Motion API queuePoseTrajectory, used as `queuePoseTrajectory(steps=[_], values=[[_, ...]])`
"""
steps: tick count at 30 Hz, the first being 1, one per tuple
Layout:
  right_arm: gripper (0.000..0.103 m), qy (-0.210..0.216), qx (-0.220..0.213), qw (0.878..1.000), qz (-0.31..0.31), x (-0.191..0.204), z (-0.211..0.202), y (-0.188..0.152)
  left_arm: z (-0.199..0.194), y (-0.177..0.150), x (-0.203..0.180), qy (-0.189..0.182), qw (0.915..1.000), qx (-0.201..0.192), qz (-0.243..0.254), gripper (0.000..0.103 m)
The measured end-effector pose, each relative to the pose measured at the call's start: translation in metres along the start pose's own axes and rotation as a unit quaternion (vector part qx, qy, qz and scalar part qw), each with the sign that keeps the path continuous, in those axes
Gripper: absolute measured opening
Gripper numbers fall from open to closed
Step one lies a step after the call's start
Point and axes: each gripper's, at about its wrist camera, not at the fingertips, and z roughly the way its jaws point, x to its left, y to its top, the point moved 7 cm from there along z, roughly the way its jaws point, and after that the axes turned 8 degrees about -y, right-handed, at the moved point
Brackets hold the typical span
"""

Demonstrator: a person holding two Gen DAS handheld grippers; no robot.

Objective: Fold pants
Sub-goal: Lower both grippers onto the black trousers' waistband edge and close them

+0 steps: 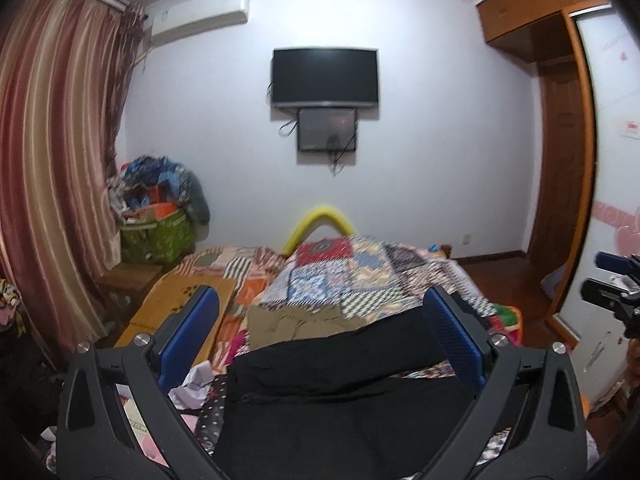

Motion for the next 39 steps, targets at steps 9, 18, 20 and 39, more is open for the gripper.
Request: queuePoseTrajectory(steps=[9, 18, 20, 39], values=[[0.103, -0.037, 0.079, 0.996, 0.008, -0.057, 0.081, -0.038, 0.105, -0.04, 0.078, 0.067, 0.9936, 0.089, 0.015, 0.103], [0.103, -0.069, 0.136, 0.988, 0.039, -0.109, 0.159, -0.061, 0.208, -0.096, 0.162, 0.1, 0.9782, 0.177, -0.044, 0.1], [0.103, -0.076, 0.146, 0.985, 0.041, -0.12, 0.179, -0.066, 0.23, -0.109, 0.175, 0.102, 0.973, 0.2, -0.052, 0.097], [0.1, -0.077, 0.234, 0.968, 0.039, -0.163, 0.345, -0.106, 0.379, -0.239, 0.242, 0.083, 0.888, 0.417, -0.176, 0.091]])
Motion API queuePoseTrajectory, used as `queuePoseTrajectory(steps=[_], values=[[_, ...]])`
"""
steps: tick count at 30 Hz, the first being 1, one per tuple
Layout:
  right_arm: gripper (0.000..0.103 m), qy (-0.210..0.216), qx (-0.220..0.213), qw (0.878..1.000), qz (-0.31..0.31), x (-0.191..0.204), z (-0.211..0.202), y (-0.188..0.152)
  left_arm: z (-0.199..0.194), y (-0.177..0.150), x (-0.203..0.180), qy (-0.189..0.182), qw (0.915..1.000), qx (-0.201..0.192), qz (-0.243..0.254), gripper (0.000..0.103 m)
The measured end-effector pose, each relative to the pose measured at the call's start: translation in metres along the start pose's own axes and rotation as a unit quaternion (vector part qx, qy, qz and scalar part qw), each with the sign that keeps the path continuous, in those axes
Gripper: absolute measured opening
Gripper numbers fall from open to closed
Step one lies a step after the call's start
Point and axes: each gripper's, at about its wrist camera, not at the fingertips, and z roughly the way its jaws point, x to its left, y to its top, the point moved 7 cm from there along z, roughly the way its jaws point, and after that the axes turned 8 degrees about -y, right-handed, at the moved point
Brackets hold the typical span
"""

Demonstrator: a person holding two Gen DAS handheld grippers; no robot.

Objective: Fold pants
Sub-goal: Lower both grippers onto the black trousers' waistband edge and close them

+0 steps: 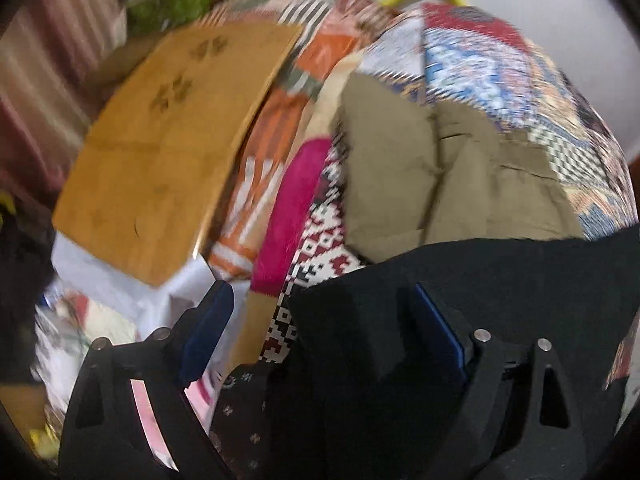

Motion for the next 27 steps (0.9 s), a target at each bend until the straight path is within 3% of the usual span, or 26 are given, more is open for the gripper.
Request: queuePoseTrajectory(steps=[2, 6, 10, 16, 21, 23, 25, 27], values=[[0.1, -0.003, 0.021, 1.0, -0.01, 0.001, 0.019, 0.001, 0.014, -0.004, 0.008, -0.018, 0.9993, 0.02, -0.028, 0.091], [0.099, 0.001, 0.045, 0.999, -0.005, -0.003, 0.049, 0.006, 0.026, -0.008, 0.012, -0.03, 0.9984, 0.032, -0.034, 0.09], [0.097, -0.002, 0.046, 0.999, 0.014, -0.013, 0.068, 0.02, 0.036, -0.009, 0.005, -0.062, 0.9961, 0.054, -0.032, 0.073], [0.087, -0.005, 0.06, 0.998, 0.031, -0.018, 0.097, 0.033, 0.037, -0.008, -0.004, -0.046, 0.9974, 0.054, -0.012, 0.052], [0.037, 0.026, 0.047, 0.998, 0.043, -0.014, 0.09, 0.036, 0.031, -0.008, -0.006, -0.013, 0.9987, 0.048, 0.005, 0.026], [0.022, 0.036, 0.046, 0.998, 0.035, -0.007, 0.086, 0.035, 0.027, -0.009, -0.005, -0.016, 0.9989, 0.045, 0.004, 0.022], [0.015, 0.042, 0.044, 0.998, 0.032, -0.004, 0.079, 0.032, 0.022, -0.01, -0.007, -0.025, 0.9987, 0.044, 0.003, 0.01], [0.011, 0.045, 0.042, 0.998, 0.03, -0.002, 0.074, 0.032, 0.015, -0.011, -0.01, -0.033, 0.9987, 0.039, 0.004, 0.009]])
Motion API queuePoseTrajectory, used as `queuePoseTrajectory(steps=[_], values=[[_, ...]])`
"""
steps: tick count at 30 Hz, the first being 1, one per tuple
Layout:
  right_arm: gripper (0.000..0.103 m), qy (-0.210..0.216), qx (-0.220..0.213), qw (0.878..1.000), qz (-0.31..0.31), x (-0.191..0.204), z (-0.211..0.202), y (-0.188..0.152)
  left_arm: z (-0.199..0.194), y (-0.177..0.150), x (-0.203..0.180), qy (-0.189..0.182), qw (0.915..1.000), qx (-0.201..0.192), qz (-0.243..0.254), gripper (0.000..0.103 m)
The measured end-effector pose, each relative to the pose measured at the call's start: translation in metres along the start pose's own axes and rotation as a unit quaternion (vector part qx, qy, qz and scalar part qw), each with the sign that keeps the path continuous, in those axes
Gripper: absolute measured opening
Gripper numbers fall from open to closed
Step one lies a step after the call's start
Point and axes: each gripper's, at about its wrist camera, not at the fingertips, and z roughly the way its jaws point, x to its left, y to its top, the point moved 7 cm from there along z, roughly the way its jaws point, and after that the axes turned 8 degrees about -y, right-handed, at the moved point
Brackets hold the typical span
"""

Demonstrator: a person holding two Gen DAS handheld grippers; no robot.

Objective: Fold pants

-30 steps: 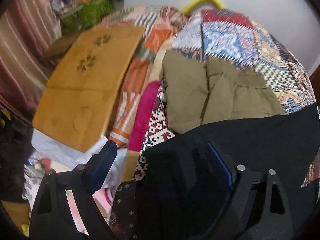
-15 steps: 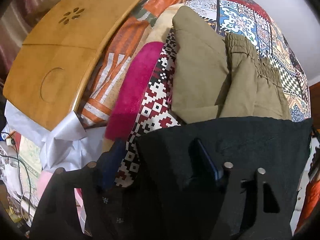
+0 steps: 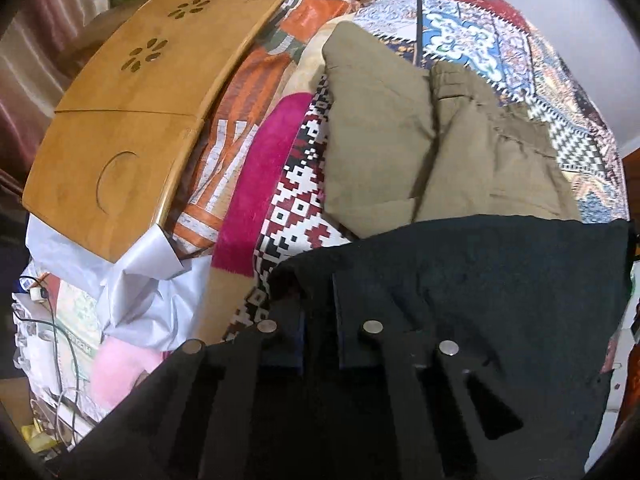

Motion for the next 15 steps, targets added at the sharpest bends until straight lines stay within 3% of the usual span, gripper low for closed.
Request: queuePoseTrajectory(steps=[9, 15], values=[[0.01, -0.005, -0.049, 0.999, 0.019, -0.018, -0.05, 0.009, -0.057, 0.015, -0.025, -0.01, 0.9976, -0.06, 0.033, 0.007], [0.009, -0.034, -0.1, 0.994, 0.032, -0.03, -0.092, 0.031, -0.089, 0.034, -0.057, -0.013, 0.9934, -0.097, 0.06, 0.006]])
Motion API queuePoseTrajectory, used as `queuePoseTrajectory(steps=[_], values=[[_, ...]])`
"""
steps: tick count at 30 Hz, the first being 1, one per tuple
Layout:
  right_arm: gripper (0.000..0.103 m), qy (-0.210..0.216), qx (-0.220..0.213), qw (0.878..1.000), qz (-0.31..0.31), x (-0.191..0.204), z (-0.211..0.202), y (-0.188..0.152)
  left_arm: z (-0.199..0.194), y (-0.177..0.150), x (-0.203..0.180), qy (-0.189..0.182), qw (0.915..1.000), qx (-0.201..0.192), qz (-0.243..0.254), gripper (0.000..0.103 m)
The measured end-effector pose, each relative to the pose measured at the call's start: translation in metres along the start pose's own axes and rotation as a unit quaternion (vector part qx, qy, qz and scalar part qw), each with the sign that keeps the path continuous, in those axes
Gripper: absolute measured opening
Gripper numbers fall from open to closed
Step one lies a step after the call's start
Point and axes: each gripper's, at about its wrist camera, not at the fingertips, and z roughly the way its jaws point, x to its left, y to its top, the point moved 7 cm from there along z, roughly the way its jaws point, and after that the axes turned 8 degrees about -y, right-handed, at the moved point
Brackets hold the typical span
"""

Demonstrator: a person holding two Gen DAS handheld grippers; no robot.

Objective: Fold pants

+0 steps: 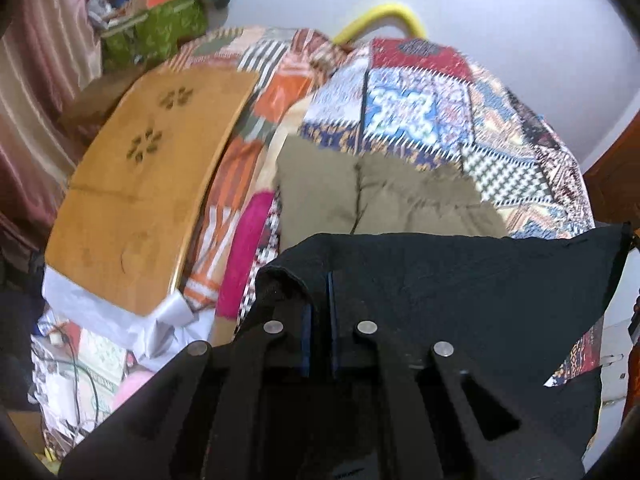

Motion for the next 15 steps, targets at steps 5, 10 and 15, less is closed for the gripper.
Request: queuePoseTrajectory(steps=[5, 10, 15], values=[[0.008, 0.006, -0.035, 0.999, 0.019, -0.008, -0.034, 0.019, -0.022, 0.017, -0.021, -0.005, 0.9992, -0.031, 0.025, 0.005], [0.008, 0.007, -0.041, 0.999, 0.005, -0.008, -0.06, 0.01, -0.037, 0.013, -0.036, -0.014, 0.9982, -0.044, 0.039, 0.005], [0.008, 0.022, -0.037, 0.999, 0.025, -0.022, -0.088, -0.013, -0.059, -0.005, -0.047, -0.032, 0.9969, -0.055, 0.047, 0.005]])
